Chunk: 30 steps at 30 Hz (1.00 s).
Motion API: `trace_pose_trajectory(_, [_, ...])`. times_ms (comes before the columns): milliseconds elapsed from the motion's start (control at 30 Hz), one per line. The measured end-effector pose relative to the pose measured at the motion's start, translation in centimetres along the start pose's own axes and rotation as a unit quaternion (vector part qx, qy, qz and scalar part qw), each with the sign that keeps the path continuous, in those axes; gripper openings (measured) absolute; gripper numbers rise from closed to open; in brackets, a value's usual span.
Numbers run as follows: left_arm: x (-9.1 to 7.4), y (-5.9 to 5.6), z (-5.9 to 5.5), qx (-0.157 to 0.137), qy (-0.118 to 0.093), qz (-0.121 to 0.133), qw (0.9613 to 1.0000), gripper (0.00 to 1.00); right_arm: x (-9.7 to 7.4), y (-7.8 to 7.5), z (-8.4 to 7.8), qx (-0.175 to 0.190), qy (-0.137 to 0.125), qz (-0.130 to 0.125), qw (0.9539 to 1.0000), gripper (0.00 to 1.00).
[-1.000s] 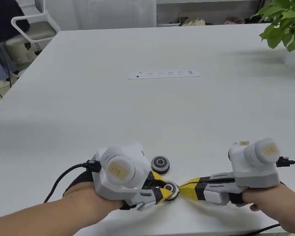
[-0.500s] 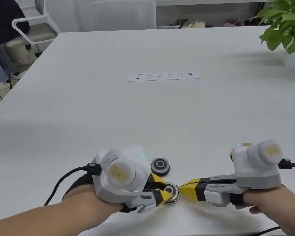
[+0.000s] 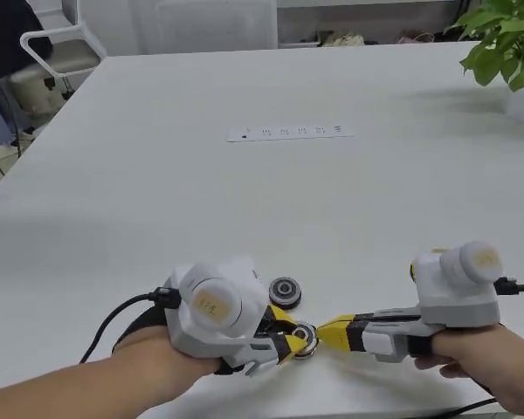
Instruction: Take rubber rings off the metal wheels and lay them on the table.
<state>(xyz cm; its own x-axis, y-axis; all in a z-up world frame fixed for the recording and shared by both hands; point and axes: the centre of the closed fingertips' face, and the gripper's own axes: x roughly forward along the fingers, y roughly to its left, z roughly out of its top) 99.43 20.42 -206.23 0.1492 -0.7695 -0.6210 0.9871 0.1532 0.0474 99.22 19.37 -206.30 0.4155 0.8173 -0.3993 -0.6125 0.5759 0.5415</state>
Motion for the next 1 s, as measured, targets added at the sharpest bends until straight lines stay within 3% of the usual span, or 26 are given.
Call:
trace_pose_trajectory(367, [0.0, 0.0, 0.0, -0.001, 0.003, 0.001, 1.0000, 0.07, 0.2, 0.3, 0.1, -0.008, 0.001, 0.005, 1.0000, 0.00])
trace_pose_trajectory(500, [0.0, 0.0, 0.0, 0.000, 0.003, 0.001, 1.0000, 0.07, 0.4, 0.7, 0.1, -0.030, 0.010, 0.006, 0.9995, 0.00])
trace_pose_trajectory(667, [0.1, -0.2, 0.1, 0.000, 0.002, -0.002, 1.0000, 0.07, 0.8, 1.7, 0.4, -0.043, 0.009, 0.029, 0.9986, 0.00])
trace_pose_trajectory(700, [0.1, -0.3, 0.1, 0.002, 0.002, -0.002, 1.0000, 0.07, 0.9, 2.8, 0.5, -0.051, 0.007, 0.058, 0.9970, 0.00])
trace_pose_trajectory(733, [0.1, -0.3, 0.1, 0.002, 0.003, -0.002, 1.0000, 0.07, 1.1, 2.3, 1.2, -0.073, -0.005, 0.039, 0.9965, 0.00])
trace_pose_trajectory(767, [0.1, -0.3, 0.1, 0.002, 0.003, -0.002, 1.0000, 0.07, 0.9, 2.0, 0.7, -0.088, 0.014, 0.033, 0.9954, 0.00])
trace_pose_trajectory(1000, [0.2, -0.2, 0.2, 0.001, 0.001, -0.003, 1.0000, 0.07, 0.7, 1.6, 0.6, -0.075, 0.006, 0.027, 0.9968, 0.00])
